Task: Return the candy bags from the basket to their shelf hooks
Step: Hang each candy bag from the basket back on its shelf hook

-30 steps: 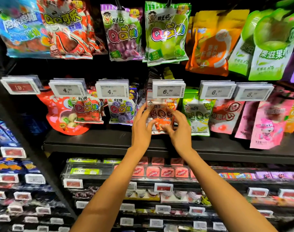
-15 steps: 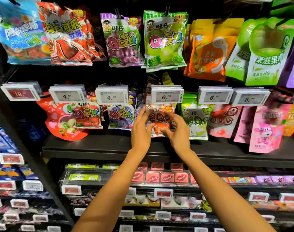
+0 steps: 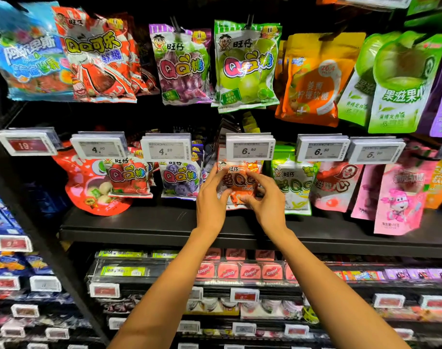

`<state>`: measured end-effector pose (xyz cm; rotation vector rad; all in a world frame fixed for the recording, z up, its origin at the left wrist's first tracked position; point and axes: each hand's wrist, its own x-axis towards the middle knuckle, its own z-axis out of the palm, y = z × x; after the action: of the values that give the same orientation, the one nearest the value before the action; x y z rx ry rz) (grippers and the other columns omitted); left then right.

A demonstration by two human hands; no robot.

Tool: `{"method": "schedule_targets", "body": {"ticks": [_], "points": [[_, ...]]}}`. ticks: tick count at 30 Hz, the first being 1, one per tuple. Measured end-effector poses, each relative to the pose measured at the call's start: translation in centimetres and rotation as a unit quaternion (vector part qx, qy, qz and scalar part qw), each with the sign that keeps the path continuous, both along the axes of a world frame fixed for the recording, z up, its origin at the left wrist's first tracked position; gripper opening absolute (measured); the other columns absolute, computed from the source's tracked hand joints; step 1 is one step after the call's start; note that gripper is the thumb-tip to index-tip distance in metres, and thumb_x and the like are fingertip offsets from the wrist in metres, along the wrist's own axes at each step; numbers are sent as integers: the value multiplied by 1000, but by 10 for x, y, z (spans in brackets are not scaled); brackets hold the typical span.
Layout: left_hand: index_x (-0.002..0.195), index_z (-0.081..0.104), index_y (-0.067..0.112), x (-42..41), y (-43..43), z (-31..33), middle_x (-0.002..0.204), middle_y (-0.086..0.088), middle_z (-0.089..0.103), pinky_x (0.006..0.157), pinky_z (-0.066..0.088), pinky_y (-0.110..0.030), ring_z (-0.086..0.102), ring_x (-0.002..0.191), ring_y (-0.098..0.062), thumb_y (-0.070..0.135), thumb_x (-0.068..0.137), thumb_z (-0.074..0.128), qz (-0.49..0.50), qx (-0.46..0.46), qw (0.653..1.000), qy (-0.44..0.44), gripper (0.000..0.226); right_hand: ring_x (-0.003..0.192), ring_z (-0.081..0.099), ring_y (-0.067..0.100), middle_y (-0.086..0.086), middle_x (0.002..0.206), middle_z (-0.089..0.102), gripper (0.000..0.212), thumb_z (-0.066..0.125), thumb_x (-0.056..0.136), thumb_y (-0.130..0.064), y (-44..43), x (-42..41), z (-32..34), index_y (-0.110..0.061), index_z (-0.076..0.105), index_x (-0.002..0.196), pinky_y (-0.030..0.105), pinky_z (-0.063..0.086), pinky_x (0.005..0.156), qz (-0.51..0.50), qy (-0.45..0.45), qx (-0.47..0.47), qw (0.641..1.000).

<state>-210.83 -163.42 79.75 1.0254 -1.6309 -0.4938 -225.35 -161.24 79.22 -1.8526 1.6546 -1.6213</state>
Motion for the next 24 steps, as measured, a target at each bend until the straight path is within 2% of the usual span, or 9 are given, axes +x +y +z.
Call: {"method": "schedule_targets", "body": {"ticks": [4,10,12,16,19,21,22,24], "points": [[140,51,16,0,3,0,153,-3,41,114,30,-23,30,134,-1,2,87,68,-7,6,1000,2,57,118,55,8,-9,128,54,64,80,77,-11,2,2,-1,-27,56,134,39,51,98,1,-3,4,1000],[144,47,18,0,7,1,155,-4,37,117,33,-35,34,143,-15,0,89,65,-19,25,1000,1,60,124,48,10,-2,135,49,64,73,82,-2,10,8,0,-22,50,138,40,46,105,4,1,13,1000],[146,43,20,0,11,1,157,-4,35,117,33,-34,32,143,-15,-2,90,63,-31,34,999,2,63,131,45,15,3,142,46,64,69,85,0,13,11,1,-20,47,141,43,43,107,3,7,20,1000],[149,36,18,5,22,2,158,-5,32,116,29,-24,32,142,-11,-3,88,64,-73,45,996,8,69,138,38,20,8,149,39,62,63,89,-1,23,14,5,-17,42,145,43,40,110,10,32,30,999],[147,39,11,11,31,-6,156,-8,34,118,27,-27,32,142,-10,6,91,65,-83,63,994,42,62,141,35,19,10,152,36,57,58,91,0,35,15,-1,-15,44,144,43,40,110,9,22,23,999],[145,43,17,15,40,-17,158,-6,31,115,28,-19,31,141,-5,15,94,62,-69,65,994,52,54,143,34,20,9,154,34,53,54,92,1,46,15,-12,-17,48,142,47,40,110,-19,-12,3,1000],[144,47,19,18,46,-25,158,-5,31,115,29,-20,30,142,-4,16,95,61,-62,67,994,59,51,143,35,20,9,153,36,51,51,92,2,55,15,-22,-17,52,139,47,41,110,-39,-25,-9,999],[135,55,10,21,62,-41,153,-8,40,115,34,-30,35,141,-8,11,95,59,-50,56,993,94,40,138,42,19,9,147,43,48,47,91,5,76,13,-41,-14,58,133,44,44,107,-72,-43,-31,996]]}}
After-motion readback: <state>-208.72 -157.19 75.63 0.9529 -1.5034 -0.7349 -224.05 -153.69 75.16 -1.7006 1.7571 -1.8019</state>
